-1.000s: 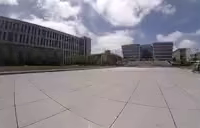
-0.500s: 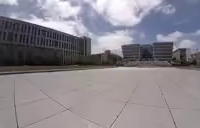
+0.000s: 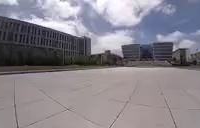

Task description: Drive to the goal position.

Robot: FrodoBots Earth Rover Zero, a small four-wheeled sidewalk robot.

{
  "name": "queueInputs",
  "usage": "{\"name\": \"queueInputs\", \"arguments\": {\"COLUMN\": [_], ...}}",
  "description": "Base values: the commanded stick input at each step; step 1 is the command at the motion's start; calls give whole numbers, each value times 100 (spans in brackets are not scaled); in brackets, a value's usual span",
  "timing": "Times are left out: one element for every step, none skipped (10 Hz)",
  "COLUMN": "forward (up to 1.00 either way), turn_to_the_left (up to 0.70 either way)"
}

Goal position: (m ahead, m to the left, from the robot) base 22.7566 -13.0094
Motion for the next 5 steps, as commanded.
{"name": "queueInputs", "arguments": {"forward": [0, 0, 0, 0, 0], "turn_to_the_left": [0, 0, 0, 0, 0]}}
